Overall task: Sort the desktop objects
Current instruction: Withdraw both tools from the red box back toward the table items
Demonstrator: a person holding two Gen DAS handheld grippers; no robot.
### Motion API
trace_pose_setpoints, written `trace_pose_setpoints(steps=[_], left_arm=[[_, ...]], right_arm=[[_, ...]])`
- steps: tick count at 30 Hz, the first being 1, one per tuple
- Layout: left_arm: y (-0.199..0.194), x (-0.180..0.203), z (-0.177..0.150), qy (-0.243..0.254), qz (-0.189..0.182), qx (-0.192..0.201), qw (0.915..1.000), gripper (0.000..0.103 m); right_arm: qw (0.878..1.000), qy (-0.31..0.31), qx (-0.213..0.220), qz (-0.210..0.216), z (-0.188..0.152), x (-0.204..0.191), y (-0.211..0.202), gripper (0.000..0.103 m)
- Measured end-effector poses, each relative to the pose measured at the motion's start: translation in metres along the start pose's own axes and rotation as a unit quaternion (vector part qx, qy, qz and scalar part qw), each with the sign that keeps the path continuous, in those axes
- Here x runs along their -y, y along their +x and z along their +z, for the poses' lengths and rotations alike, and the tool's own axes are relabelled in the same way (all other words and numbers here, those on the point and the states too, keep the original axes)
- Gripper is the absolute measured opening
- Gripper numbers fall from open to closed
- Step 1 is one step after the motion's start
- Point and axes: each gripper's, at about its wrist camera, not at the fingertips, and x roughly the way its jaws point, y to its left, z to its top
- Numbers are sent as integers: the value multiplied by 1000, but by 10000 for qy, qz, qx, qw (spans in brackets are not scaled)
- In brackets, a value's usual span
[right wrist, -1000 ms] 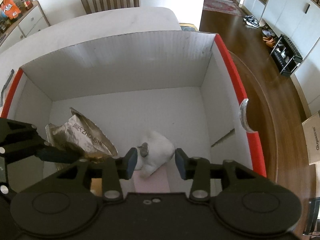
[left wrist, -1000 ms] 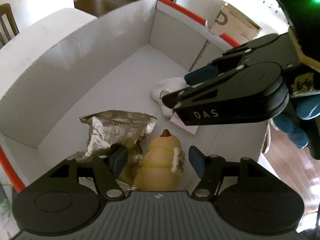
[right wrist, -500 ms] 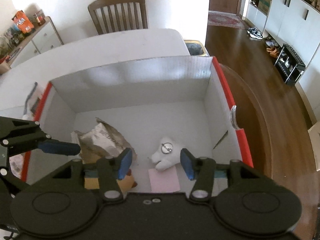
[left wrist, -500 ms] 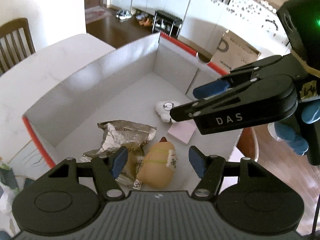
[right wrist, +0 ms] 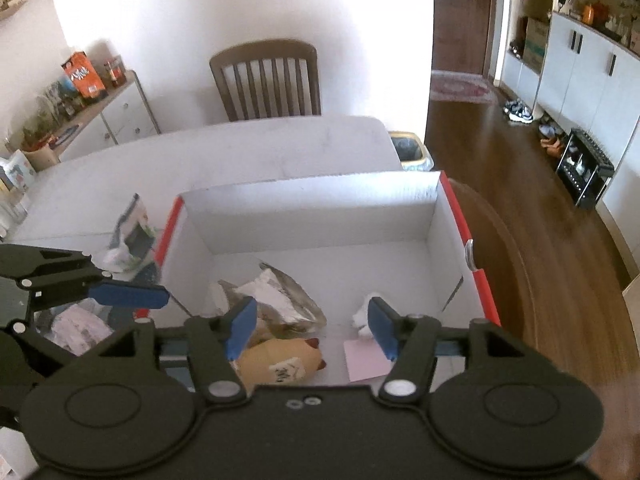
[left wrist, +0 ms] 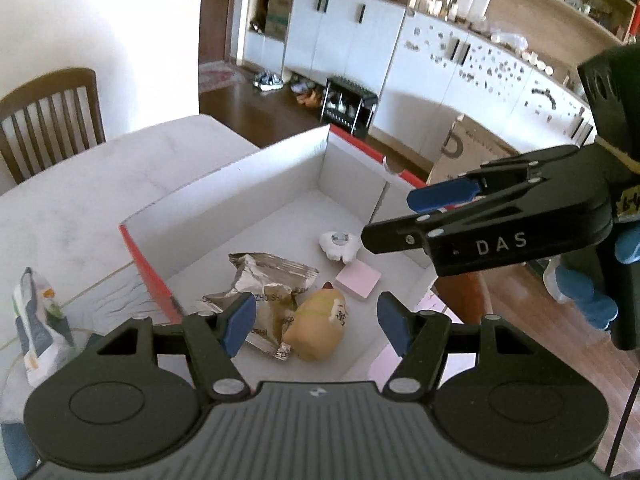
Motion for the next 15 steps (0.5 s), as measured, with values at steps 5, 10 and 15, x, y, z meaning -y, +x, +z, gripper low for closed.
trace_pose_setpoints(steps=[5,10,15], left_arm=[[-23,-4,-10,-12,48,216,9998,66],[-43,-10,-21,63,135,384,9992,66],[-61,-22,-32,83,187,479,9986,66]], right_arm=[[9996,-154,222,-58,-8,-18,-15,68],[9990,-123,414,-99,-16,-35,-22,72],[9976,-131,682,10,-23,-52,-31,84]])
